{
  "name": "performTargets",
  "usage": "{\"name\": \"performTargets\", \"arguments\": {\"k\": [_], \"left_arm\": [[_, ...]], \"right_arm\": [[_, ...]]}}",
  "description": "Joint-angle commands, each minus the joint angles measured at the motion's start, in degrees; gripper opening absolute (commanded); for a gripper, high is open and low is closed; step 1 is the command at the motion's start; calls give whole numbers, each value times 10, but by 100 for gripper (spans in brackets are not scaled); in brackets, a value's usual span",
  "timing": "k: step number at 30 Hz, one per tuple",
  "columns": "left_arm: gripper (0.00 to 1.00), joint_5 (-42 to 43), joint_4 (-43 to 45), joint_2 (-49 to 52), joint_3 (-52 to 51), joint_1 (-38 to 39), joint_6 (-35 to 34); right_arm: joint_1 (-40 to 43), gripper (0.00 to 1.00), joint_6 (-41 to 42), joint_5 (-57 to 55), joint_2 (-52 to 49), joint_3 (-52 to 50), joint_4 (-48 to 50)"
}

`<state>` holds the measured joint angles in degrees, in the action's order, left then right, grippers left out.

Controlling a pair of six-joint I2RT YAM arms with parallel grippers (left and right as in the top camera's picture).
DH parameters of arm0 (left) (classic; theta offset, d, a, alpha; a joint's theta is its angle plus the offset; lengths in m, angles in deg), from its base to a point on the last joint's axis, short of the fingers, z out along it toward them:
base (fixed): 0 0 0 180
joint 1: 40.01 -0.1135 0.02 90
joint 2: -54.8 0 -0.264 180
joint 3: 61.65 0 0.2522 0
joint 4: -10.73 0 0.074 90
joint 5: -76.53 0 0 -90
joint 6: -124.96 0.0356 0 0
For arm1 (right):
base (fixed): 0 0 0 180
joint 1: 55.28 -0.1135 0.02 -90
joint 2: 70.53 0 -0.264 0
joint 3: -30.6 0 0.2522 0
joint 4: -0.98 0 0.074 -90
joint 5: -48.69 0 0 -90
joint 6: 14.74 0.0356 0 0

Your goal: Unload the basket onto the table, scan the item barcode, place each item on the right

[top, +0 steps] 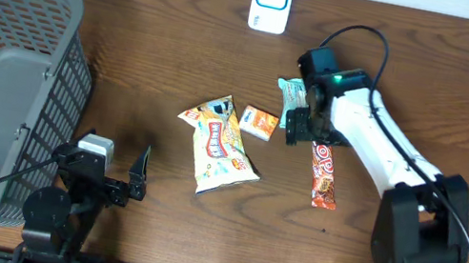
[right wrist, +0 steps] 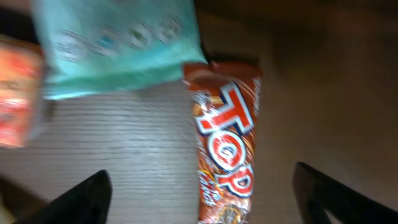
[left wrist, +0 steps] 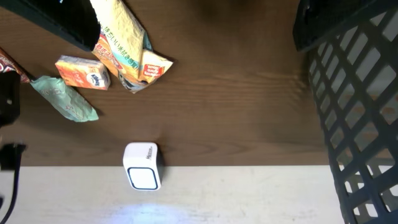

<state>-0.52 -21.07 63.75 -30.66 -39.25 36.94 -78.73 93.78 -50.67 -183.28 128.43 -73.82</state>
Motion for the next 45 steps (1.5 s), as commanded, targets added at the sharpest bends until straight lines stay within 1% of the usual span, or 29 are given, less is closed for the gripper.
{"name": "performTargets", "arguments": {"k": [1,2,3,5,6,8,10,11,13,15,16,17,18,19,20,21,23,25,27,29,30,31,32,33,36,39,41,45], "left_arm": [[99,-4,0,-1,-2,-2,8],[99,-4,0,-1,-2,-2,8],[99,-4,0,-1,-2,-2,8],[99,-4,0,-1,-2,-2,8],[99,-4,0,-1,-2,-2,8],[99,-4,0,-1,-2,-2,8],[99,-4,0,-1,-2,-2,8],[99,-4,0,-1,-2,-2,8],[99,-4,0,-1,-2,-2,8],[99,-4,0,-1,-2,-2,8],[99,-4,0,-1,-2,-2,8],[99,-4,0,-1,-2,-2,8],[99,-4,0,-1,-2,-2,8],[99,-4,0,-1,-2,-2,8],[99,-4,0,-1,-2,-2,8],[99,-4,0,-1,-2,-2,8],[99,-4,0,-1,-2,-2,8],[99,-4,0,-1,-1,-2,8],[99,-4,0,-1,-2,-2,8],[99,-4,0,-1,-2,-2,8],[99,-4,0,-1,-2,-2,8],[99,-4,0,-1,-2,-2,8],[99,-4,0,-1,-2,-2,8],[99,-4,0,-1,-2,-2,8],[99,-4,0,-1,-2,-2,8],[99,-4,0,-1,-2,-2,8],[99,-4,0,-1,-2,-2,8],[99,-4,0,-1,-2,-2,8]], "right_arm": [[0,77,38,-40,-37,-10,-8],[0,73,44,-40,-47,-15,-11],[1,72,54,-40,-54,-23,-13],[1,72,68,-40,-63,-51,-6],[1,72,68,-40,-64,-84,15],[1,72,68,-40,-64,-114,35],[1,70,68,-40,-64,-151,61],[1,67,67,-40,-64,-176,85],[2,61,67,-43,-64,-193,110],[4,51,67,-55,-64,-200,125],[5,44,66,-60,-64,-200,133],[6,40,61,-60,-64,-200,138],[7,29,61,-60,-64,-199,140],[6,21,61,-60,-64,-196,136],[6,16,61,-59,-64,-195,134],[6,13,58,-57,-64,-193,132],[6,1,28,-40,-64,-179,124],[8,1,-4,-5,-62,-146,93],[17,1,-73,99,-55,-95,44],[25,1,-140,227,-51,-61,9],[31,1,-184,313,-49,-47,-6],[37,1,-243,404,-49,-37,-21],[43,1,-329,516,-49,-28,-46],[48,1,-399,605,-49,-26,-73],[58,1,-537,742,-49,-27,-145],[59,1,-663,837,-49,-28,-216],[59,1,-690,874,-49,-28,-241],[59,1,-687,962,-49,-28,-301]]}}
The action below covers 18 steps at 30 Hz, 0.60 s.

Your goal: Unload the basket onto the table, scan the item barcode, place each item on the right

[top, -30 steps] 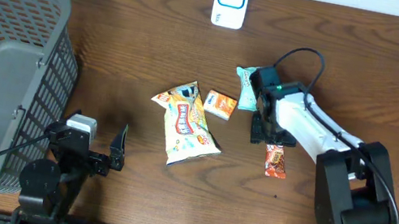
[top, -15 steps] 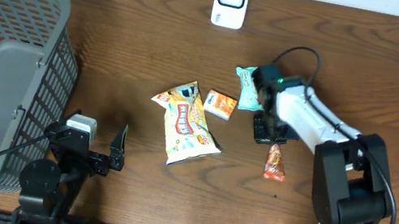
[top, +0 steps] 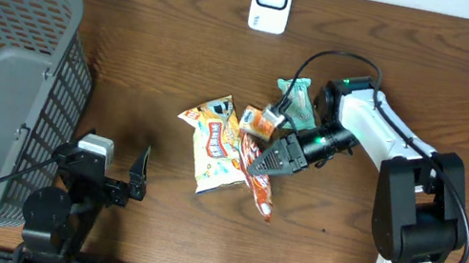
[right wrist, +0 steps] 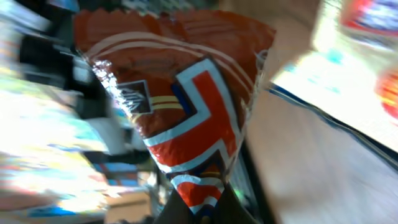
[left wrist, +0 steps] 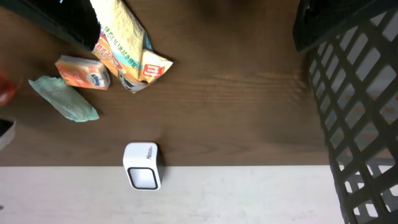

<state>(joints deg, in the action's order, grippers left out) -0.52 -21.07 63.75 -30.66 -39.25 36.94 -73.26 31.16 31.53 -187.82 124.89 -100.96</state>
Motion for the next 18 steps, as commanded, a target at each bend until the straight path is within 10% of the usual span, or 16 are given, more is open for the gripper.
{"name": "performTargets", "arguments": {"k": [1,8,18], "left_arm": [[99,-4,0,-1,-2,-2,8],[99,-4,0,-1,-2,-2,8],[99,-4,0,-1,-2,-2,8]], "right_arm": [[4,1,-60,160,-3,8,-44],[7,1,-24,150,-3,9,-52],[-4,1,-73,-159,-3,3,172]]}}
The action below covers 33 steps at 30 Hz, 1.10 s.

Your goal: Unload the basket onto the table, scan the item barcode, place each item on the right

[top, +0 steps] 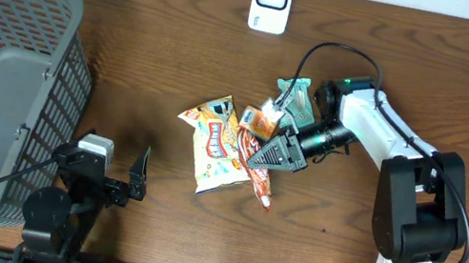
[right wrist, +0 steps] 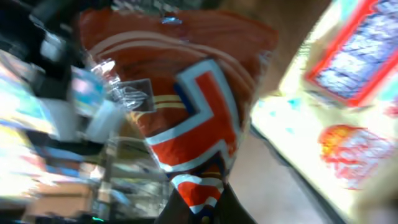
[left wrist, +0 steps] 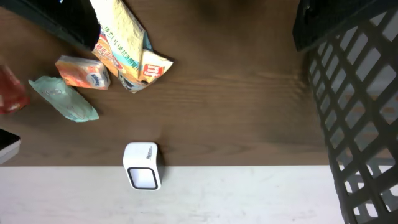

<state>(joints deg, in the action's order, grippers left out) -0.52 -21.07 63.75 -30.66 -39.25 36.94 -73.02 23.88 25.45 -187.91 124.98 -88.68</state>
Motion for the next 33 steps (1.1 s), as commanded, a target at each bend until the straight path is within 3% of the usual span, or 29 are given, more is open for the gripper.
{"name": "performTargets", "arguments": {"k": [1,3,5,7,14,20,24,26,30,33], "left_arm": [[99,-4,0,-1,-2,-2,8],[99,-4,0,-1,-2,-2,8],[99,-4,0,-1,-2,-2,8],[99,-4,0,-1,-2,-2,8],[99,-4,0,-1,-2,-2,8],[99,-4,0,-1,-2,-2,8],[99,-4,0,-1,-2,-2,8],[99,-4,0,-1,-2,-2,8],[99,-4,0,-1,-2,-2,8],[99,-4,0,-1,-2,-2,8]], "right_arm": [[-11,1,39,-136,-3,-1,78],[-18,1,131,-221,-3,-3,125],[-25,1,289,-352,-3,-3,197],[-31,1,372,-433,-3,-2,241],[-59,1,362,-467,5,-1,252],[-91,1,324,-398,95,-1,203],[-119,1,326,-441,130,-1,202],[-127,1,374,-499,130,-1,213],[-130,1,555,-685,115,-1,245],[-130,1,567,-696,89,-2,284]]}}
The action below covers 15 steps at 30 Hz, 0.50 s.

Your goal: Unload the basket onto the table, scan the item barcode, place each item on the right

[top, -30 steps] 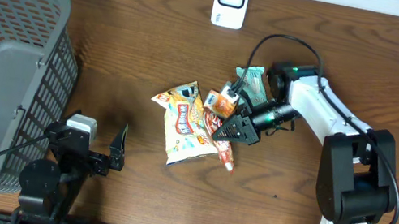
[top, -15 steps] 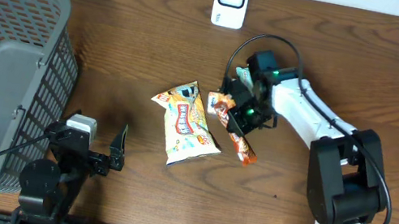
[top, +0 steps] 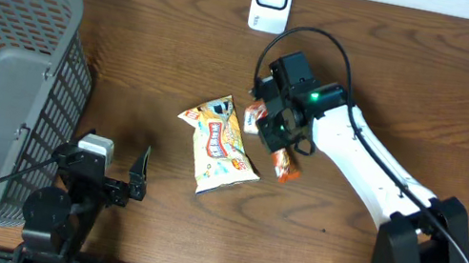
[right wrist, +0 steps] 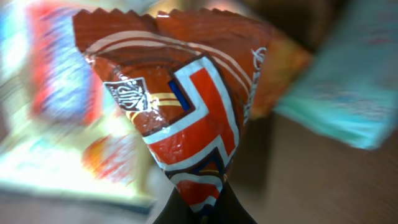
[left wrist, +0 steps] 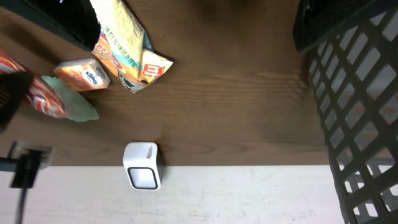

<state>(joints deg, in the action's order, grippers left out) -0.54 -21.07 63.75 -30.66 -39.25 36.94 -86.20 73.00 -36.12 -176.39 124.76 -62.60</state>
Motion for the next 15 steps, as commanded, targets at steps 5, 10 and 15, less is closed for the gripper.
{"name": "performTargets", "arguments": {"k": [5,10,15], "left_arm": [[99,-3,0,-1,-2,-2,8],[99,-3,0,-1,-2,-2,8],[99,-3,0,-1,-2,-2,8]], "right_arm": [[2,1,75,-41,-83,0,37],[1,1,74,-33,-112,0,21],[2,31,74,-33,-102,1,-13]]}}
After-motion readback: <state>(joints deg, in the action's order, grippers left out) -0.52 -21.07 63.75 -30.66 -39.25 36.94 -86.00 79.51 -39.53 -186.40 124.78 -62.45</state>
